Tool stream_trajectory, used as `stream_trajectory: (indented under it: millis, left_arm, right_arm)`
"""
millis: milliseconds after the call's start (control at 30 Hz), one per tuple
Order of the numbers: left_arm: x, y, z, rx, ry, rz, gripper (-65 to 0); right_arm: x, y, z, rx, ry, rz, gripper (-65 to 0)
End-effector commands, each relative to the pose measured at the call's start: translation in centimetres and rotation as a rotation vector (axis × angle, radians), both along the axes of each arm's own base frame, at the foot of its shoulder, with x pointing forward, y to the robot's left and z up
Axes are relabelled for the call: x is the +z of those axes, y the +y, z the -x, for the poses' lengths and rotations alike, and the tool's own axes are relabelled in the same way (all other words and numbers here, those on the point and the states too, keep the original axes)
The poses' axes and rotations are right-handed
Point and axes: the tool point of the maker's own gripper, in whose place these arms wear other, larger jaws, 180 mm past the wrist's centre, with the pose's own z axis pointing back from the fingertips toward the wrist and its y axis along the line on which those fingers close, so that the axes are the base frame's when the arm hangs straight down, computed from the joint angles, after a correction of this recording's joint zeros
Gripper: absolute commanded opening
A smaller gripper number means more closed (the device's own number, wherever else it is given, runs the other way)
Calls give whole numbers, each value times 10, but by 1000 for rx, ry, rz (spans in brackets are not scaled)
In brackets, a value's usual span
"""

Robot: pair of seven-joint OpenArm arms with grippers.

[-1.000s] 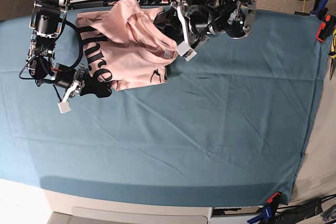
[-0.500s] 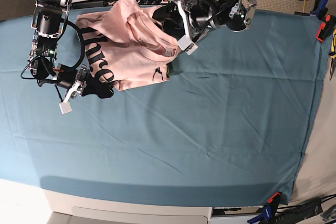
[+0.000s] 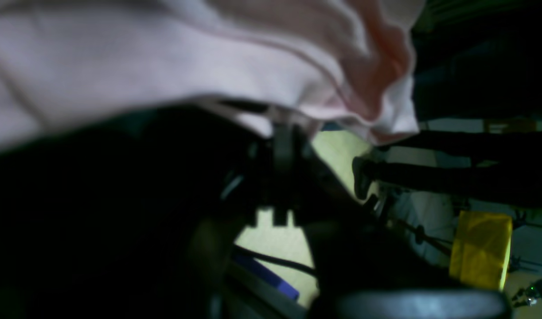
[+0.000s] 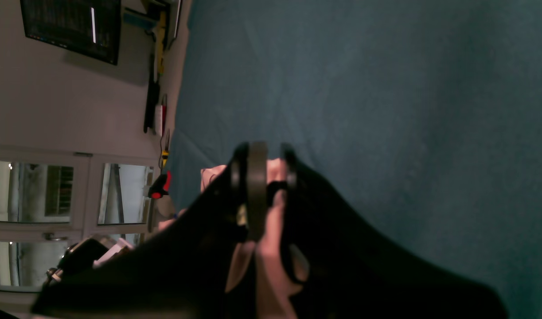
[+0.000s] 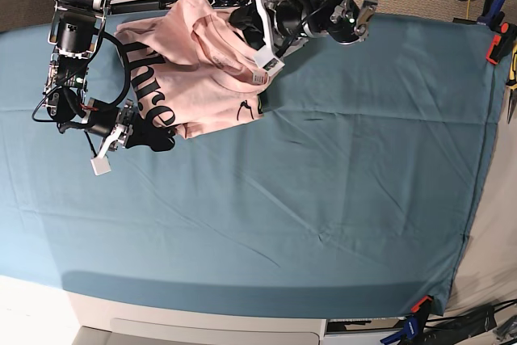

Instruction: Fold the T-shirt properly

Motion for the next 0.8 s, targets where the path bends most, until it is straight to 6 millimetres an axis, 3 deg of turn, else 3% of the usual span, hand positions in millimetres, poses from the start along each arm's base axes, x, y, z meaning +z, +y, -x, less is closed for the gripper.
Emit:
stream_trajectory:
  millis: [0, 100, 233, 433, 567, 767]
  left_arm:
    - [-12, 10, 7, -38, 15, -87, -650]
    - [-15, 17, -1, -30, 4, -126, -650]
    - [-19, 30, -14, -22, -26, -188, -650]
    - [-17, 42, -37, -22, -88, -224, -650]
    - [-8, 41, -56, -12, -137, -217, -650]
    - [3, 41, -87, 3, -211, -218, -650]
  right_arm:
    - [17, -6, -12, -20, -54, -13, -650]
    - [22, -16, -15, -61, -70, -23, -650]
    - [26, -44, -11, -169, -89, -46, -650]
    - [13, -82, 17, -314, -61, -63, -650]
    - [-9, -86, 45, -331, 10, -54, -650]
    - [-36, -75, 78, -332, 101, -66, -650]
